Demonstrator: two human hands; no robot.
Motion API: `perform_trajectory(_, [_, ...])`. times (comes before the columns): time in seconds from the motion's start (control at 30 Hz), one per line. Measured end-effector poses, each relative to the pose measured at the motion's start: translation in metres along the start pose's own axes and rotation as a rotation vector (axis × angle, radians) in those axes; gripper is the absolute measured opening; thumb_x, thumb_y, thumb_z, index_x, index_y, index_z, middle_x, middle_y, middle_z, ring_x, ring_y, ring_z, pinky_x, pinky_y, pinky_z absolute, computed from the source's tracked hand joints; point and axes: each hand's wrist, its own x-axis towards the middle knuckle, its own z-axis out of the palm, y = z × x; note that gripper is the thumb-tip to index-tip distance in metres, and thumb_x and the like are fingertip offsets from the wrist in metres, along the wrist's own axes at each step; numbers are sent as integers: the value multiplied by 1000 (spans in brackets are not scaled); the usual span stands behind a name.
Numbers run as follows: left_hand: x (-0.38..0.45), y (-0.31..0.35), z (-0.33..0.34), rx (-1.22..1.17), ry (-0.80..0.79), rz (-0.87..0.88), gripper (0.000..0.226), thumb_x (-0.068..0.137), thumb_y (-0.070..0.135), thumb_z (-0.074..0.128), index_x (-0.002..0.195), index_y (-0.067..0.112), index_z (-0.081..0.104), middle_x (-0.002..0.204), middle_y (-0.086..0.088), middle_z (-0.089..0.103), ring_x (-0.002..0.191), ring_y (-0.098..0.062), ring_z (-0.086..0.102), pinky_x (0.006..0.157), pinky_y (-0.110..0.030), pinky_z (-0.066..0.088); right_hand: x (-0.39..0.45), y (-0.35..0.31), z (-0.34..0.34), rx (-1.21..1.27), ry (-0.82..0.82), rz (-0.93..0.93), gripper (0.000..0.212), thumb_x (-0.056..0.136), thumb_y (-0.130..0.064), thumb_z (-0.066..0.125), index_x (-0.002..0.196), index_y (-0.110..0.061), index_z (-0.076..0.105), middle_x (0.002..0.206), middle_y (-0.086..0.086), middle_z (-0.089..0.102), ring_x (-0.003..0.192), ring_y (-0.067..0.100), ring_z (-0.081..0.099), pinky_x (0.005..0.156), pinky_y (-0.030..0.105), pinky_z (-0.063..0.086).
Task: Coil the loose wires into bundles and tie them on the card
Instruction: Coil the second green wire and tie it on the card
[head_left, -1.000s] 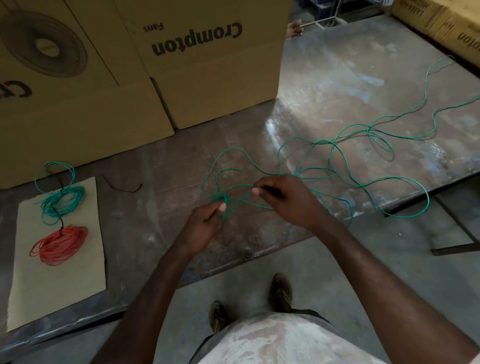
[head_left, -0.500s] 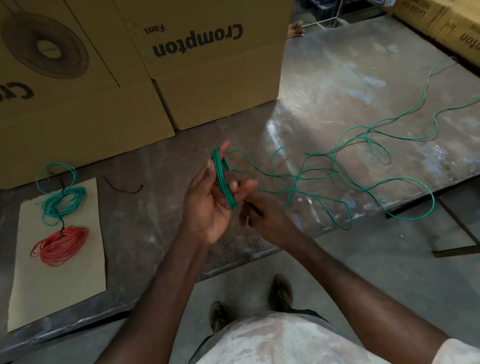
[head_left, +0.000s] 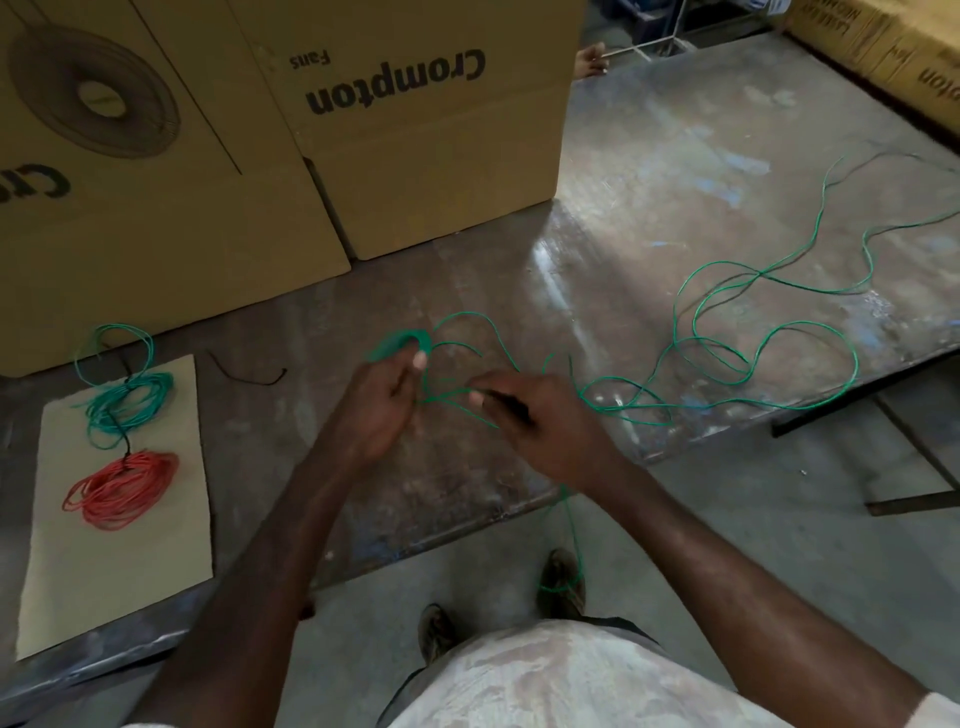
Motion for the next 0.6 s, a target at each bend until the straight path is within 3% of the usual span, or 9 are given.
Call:
perform_trajectory(0.1, [-28, 14, 23, -524, -211, -116, 31, 115, 23, 42, 110, 18, 72, 48, -3, 33, 34, -11, 30, 39, -21, 27, 17, 11, -17, -5, 183, 31, 12, 101, -22, 69, 108, -18, 79, 89, -15, 73, 74, -6, 63, 72, 17, 49])
perform_trajectory(0.17, [-41, 31, 29, -835, -297, -152, 37, 114, 24, 40, 130, 14, 72, 51, -3, 21, 36, -9, 16, 40, -24, 12, 25, 20, -20, 76, 236, 89, 11, 101, -21, 71, 104, -16, 80, 92, -14, 75, 79, -7, 64, 74, 18, 49])
perform_trajectory(0.3, [-48, 56, 25, -1292, -422, -83, 51, 113, 26, 32, 155, 3, 49, 49, 1, 21, 34, -10, 14, 42, -31, 4, 30, 38, -13, 268, 171, 222, 14, 104, -27, 66, 105, -24, 79, 72, -12, 66, 64, 2, 55, 64, 21, 44])
perform_trajectory(0.33, [-47, 62, 21, -1352, -421, -53, 52, 114, 27, 29, 157, 3, 46, 49, 1, 24, 33, -9, 19, 40, -30, 8, 29, 39, -10, 301, 129, 235, 15, 105, -28, 64, 106, -29, 79, 66, -11, 61, 58, 2, 51, 59, 19, 41])
perform_trajectory(0.4, [-43, 74, 14, -1414, -346, -8, 52, 114, 29, 29, 158, 5, 45, 48, 2, 36, 34, -9, 37, 36, -24, 30, 23, 35, -1, 386, 35, 247, 17, 106, -28, 62, 110, -35, 77, 62, -7, 56, 52, 2, 45, 52, 17, 37])
perform_trajectory(0.5, [-31, 91, 6, -1403, -164, 42, 50, 116, 31, 29, 157, 9, 48, 55, -3, 57, 55, -19, 68, 56, -30, 61, 12, 21, 14, 393, -131, 211, 20, 105, -31, 59, 115, -42, 71, 65, -1, 59, 55, 8, 48, 54, 24, 41])
perform_trajectory(0.6, [-14, 93, 3, -1199, 22, 136, 48, 118, 28, 29, 160, 10, 42, 67, -12, 65, 88, -38, 78, 80, -45, 64, -2, 7, 30, 389, -331, 202, 24, 109, -25, 56, 119, -45, 65, 70, 5, 66, 50, 6, 51, 53, 20, 45])
